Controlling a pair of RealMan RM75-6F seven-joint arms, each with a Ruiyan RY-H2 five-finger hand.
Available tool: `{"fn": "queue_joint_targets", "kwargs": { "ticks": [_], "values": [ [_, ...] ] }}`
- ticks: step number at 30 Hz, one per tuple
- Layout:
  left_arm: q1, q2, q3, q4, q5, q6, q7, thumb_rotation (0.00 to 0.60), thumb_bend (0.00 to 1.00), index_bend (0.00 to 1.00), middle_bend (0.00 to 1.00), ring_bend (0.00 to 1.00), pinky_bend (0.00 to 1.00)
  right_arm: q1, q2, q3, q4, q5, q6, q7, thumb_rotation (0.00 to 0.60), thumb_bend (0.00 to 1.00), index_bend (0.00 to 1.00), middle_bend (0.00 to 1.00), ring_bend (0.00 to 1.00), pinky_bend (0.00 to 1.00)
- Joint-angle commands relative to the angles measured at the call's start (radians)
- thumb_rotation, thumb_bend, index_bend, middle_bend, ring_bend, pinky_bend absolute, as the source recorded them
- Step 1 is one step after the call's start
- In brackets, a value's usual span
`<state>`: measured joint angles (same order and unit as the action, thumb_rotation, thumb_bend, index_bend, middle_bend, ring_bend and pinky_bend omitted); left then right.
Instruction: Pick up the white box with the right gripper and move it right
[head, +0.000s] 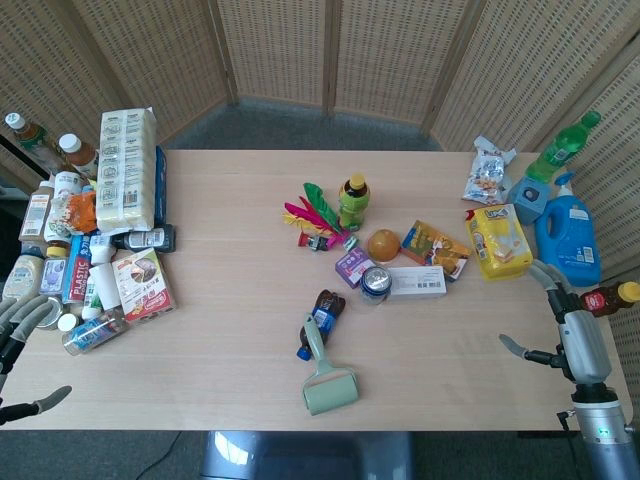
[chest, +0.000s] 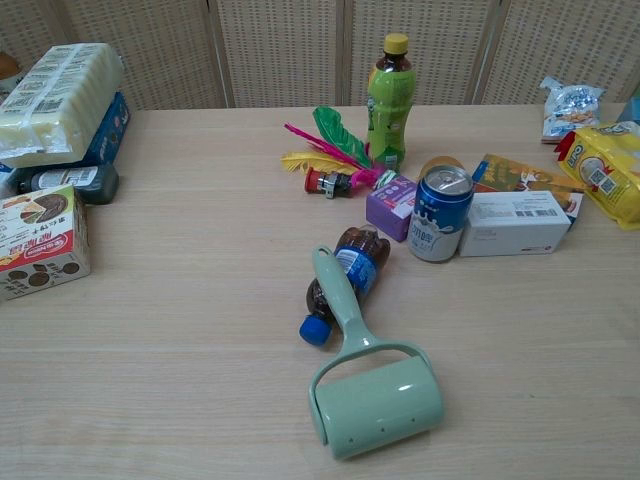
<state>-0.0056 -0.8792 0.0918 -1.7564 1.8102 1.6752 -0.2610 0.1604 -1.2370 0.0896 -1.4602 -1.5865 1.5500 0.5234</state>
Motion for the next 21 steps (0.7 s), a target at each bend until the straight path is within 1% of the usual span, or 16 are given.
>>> {"fn": "queue_joint_targets", "kwargs": {
  "ticks": [1, 6, 9, 14, 18, 21],
  "values": [
    [-0.001, -0.001, 0.0, 0.001, -0.001, -0.004, 0.002, 0.6, 0.0, 0.0, 0.0, 0.0, 0.0, 0.001, -0.001, 0.0, 0.001, 0.001, -0.002, -0.003, 0.6, 0.16, 0.0, 0.0, 0.0, 0.12],
    [-0.001, -0.004, 0.002, 0.001, 0.005, -0.004, 0.011, 0.6, 0.0, 0.0, 0.0, 0.0, 0.0, 0.003, -0.001, -0.001, 0.006, 0.001, -0.007, -0.001, 0.6, 0.15, 0.0, 0.0, 0.0, 0.12],
    [-0.004, -0.008, 0.001, 0.001, -0.002, -0.013, 0.015, 0.6, 0.0, 0.0, 0.0, 0.0, 0.0, 0.015, -0.003, -0.008, 0.014, -0.001, -0.035, -0.004, 0.6, 0.16, 0.0, 0.0, 0.0, 0.12],
    [-0.015, -0.017, -0.009, 0.006, -0.03, -0.04, 0.026, 0.6, 0.0, 0.0, 0.0, 0.0, 0.0, 0.077, -0.004, -0.03, 0.046, -0.018, -0.154, -0.015, 0.6, 0.15, 0.0, 0.0, 0.0, 0.12],
    [-0.023, -0.023, -0.017, 0.008, -0.047, -0.055, 0.039, 0.6, 0.0, 0.0, 0.0, 0.0, 0.0, 0.147, -0.006, -0.025, 0.058, -0.013, -0.264, 0.002, 0.6, 0.15, 0.0, 0.0, 0.0, 0.12],
    [-0.028, -0.029, -0.021, 0.009, -0.06, -0.069, 0.048, 0.6, 0.0, 0.0, 0.0, 0.0, 0.0, 0.203, -0.016, -0.02, 0.074, -0.005, -0.351, -0.019, 0.6, 0.15, 0.0, 0.0, 0.0, 0.12]
  ]
}}
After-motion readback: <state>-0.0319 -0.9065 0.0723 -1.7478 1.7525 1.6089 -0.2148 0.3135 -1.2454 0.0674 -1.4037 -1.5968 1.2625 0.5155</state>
